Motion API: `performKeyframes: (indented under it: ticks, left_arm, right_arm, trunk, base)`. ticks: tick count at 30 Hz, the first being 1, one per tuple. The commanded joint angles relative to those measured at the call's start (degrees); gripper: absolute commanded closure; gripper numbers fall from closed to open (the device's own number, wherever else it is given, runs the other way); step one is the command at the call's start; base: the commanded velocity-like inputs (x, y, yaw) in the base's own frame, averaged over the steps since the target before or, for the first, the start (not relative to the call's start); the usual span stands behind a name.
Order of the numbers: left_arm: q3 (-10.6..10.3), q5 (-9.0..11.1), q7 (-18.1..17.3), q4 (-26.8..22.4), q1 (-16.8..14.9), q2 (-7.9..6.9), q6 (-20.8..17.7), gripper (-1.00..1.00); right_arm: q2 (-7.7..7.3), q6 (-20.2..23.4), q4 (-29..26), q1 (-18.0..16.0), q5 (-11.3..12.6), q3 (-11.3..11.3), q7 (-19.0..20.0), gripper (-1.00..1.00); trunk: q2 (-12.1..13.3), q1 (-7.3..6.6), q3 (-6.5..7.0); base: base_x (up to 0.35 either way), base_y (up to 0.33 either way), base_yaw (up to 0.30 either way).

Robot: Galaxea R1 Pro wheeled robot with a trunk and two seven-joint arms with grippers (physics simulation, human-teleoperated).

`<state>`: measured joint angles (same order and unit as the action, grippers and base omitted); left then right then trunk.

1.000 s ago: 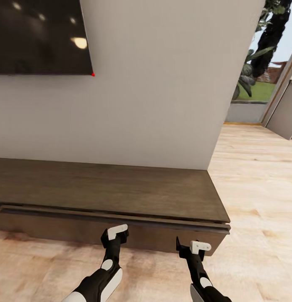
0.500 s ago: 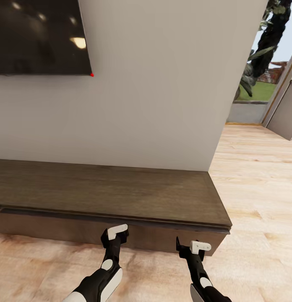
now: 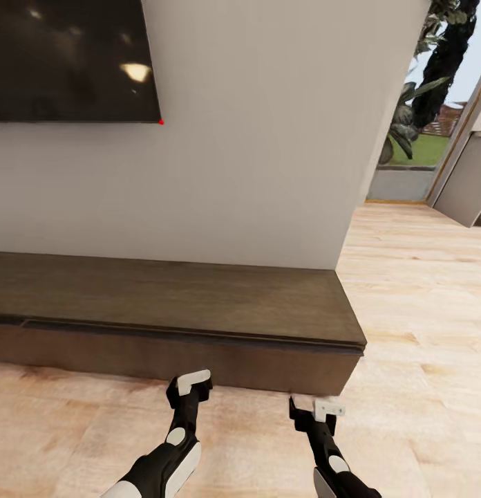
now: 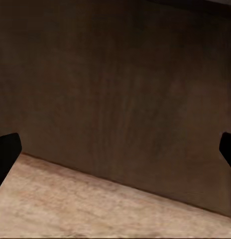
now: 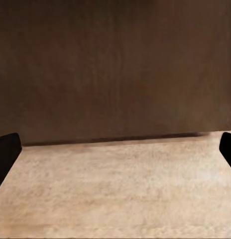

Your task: Place each of the two pumpkins and all three candles from the living room inside a cabinet in the living room (use any cabinet), then make sure every cabinet is closed, and position the cauldron so it is next to a table in the living room.

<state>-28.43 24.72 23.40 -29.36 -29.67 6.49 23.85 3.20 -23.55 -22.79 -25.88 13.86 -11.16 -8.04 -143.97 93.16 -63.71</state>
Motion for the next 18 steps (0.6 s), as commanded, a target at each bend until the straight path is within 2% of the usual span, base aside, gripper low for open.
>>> performKeyframes:
  ticks: [1, 5, 8, 11, 12, 13, 14, 15, 16, 17, 18]
  left_arm:
    - [-0.50, 0.53, 0.32, 0.02, -0.09, -0.06, 0.21, -1.00]
    - [-0.54, 0.79, 0.28, -1.34, -0.07, 0.02, -0.91, -1.00]
    - [-0.45, 0.96, 0.30, -4.95, -0.03, 0.00, -5.16, -1.00]
    - [-0.26, 1.21, 0.38, -13.34, 0.03, -0.40, -17.04, -1.00]
    - [-0.23, 1.21, 0.43, -15.19, 0.03, -0.46, -19.42, -1.00]
    - [0.09, 1.34, 0.51, -21.59, 0.22, -0.83, -27.47, -1.00]
    - [0.56, 1.54, 0.52, -25.69, 0.54, -1.38, -32.58, -1.00]
    - [0.97, 1.75, 0.52, -27.80, 0.83, -1.86, -35.19, -1.00]
    - [2.76, 3.18, 0.49, -34.24, 1.84, -3.59, -42.57, -1.00]
    - [4.81, 6.00, 0.49, -40.53, 3.15, -5.29, -49.10, -1.00]
    - [6.82, 9.97, 0.49, -46.02, 4.73, -6.67, -54.57, -1.00]
  right_arm:
    - [-0.04, 1.21, -0.08, -0.04, 0.53, -0.44, -0.35, -1.00]
    - [-0.03, 5.48, -0.45, -0.04, 0.62, -0.29, -0.32, -1.00]
    - [-0.16, 9.14, -2.58, -0.04, 0.63, -0.26, -0.32, -1.00]
    - [-0.01, 16.98, -9.11, -0.04, 0.68, -0.31, -0.27, -1.00]
    - [0.00, 18.45, -10.06, -0.04, 0.69, -0.32, -0.26, -1.00]
    - [0.02, 22.56, -12.07, -0.04, 0.71, -0.34, -0.26, -1.00]
    - [0.03, 24.63, -12.84, -0.04, 0.71, -0.34, -0.24, -1.00]
    - [0.04, 25.51, -13.12, -0.04, 0.72, -0.34, -0.24, -1.00]
    - [0.04, 27.55, -13.67, -0.04, 0.72, -0.35, -0.26, -1.00]
    - [0.03, 29.34, -14.02, -0.04, 0.72, -0.35, -0.26, -1.00]
    - [0.01, 31.78, -14.56, -0.04, 0.72, -0.32, -0.24, -1.00]
  trunk:
    - [-0.02, -0.05, -0.04]
    - [-0.02, -0.05, -0.04]
    - [-0.02, -0.05, -0.04]
    - [-0.02, -0.05, -0.04]
    - [-0.02, -0.05, -0.04]
    - [-0.02, -0.05, -0.04]
    - [-0.02, -0.05, -0.04]
    - [-0.02, -0.05, -0.04]
    - [-0.02, -0.05, -0.04]
    - [-0.02, -0.05, -0.04]
    - [-0.02, -0.05, -0.04]
  base:
    - [-0.332, 0.000, 0.000]
    - [-0.332, 0.000, 0.000]
    - [-0.326, 0.000, 0.000]
    - [-0.299, 0.000, 0.000]
    - [-0.266, 0.000, 0.000]
    - [-0.224, 0.000, 0.000]
    - [-0.207, 0.000, 0.000]
    - [-0.201, 0.000, 0.000]
    - [-0.176, 0.000, 0.000]
    - [-0.098, 0.000, 0.000]
    - [-0.050, 0.000, 0.000]
